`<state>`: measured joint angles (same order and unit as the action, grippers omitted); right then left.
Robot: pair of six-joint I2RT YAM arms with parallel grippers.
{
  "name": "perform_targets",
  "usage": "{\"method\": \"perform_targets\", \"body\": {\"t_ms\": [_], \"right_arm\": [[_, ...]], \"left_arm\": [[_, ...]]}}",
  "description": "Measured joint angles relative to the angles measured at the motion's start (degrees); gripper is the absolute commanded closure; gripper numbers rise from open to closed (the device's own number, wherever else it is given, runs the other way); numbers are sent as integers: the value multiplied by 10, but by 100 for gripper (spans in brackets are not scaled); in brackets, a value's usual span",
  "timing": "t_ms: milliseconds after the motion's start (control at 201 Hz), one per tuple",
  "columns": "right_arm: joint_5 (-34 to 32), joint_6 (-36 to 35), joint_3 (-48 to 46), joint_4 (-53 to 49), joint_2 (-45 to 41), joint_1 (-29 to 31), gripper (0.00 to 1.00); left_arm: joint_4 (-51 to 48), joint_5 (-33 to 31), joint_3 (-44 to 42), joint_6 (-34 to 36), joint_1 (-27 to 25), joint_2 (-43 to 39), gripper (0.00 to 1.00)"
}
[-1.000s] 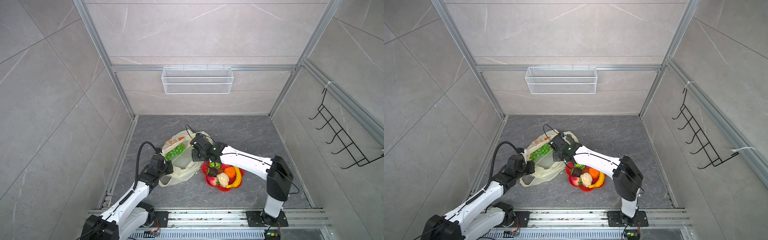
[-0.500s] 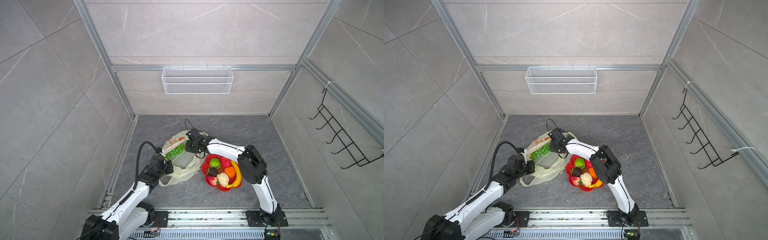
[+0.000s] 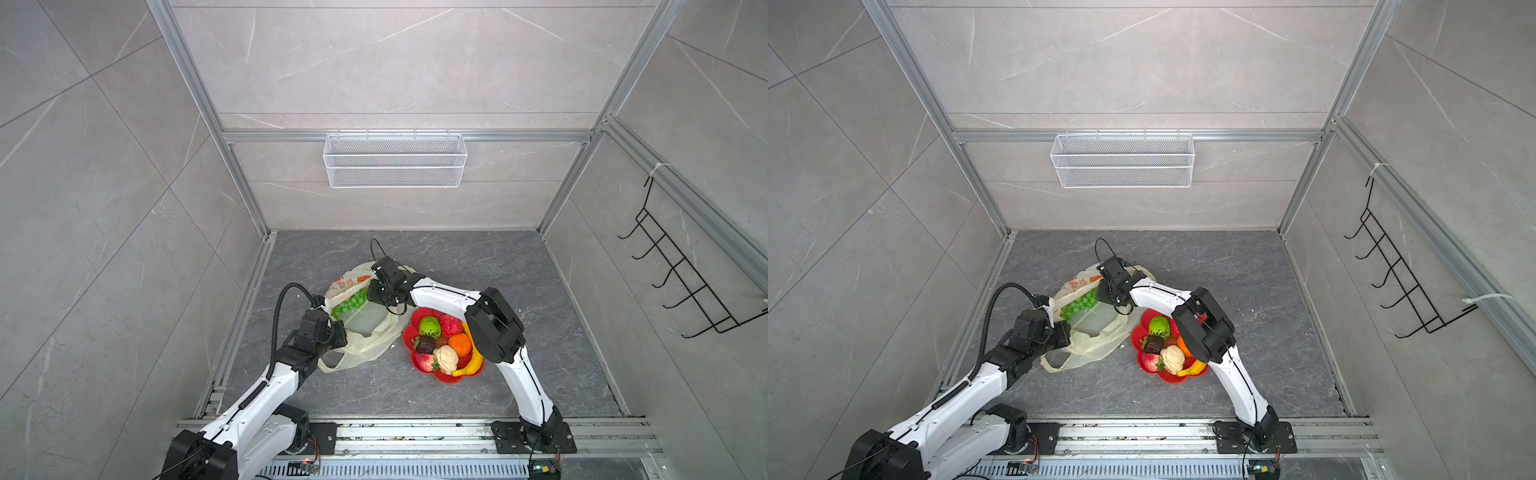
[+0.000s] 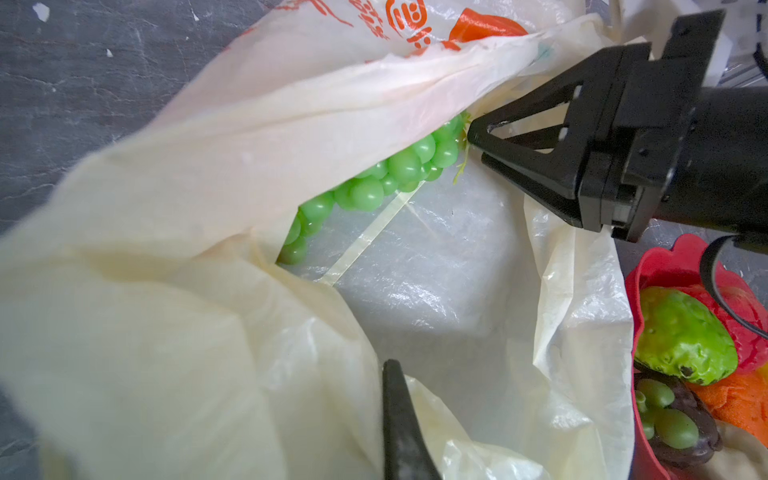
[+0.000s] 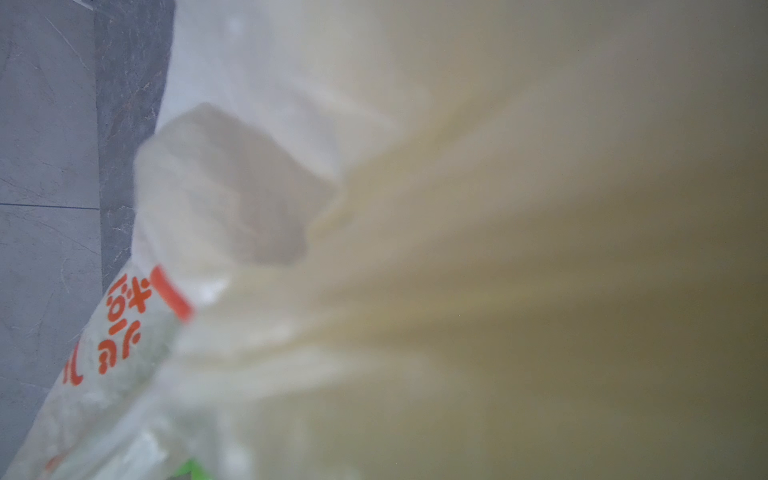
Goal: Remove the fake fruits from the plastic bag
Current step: 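Move the right gripper back into the bag toward the green grapes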
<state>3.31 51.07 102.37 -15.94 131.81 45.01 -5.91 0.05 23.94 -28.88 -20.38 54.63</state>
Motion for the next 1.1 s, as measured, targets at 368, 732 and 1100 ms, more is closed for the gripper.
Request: {"method": "perform_targets", "body": {"t_ms": [368,732,1100], "right_arm": [[11,3,9,13,9,-5,72],[28,4,18,26,24,-11,77],[58,5,27,54,39,-12,87]], "left_arm": [[0,1,0,0,0,1,100],[0,1,0,0,0,1,100],[0,1,0,0,-2,1,100]]}}
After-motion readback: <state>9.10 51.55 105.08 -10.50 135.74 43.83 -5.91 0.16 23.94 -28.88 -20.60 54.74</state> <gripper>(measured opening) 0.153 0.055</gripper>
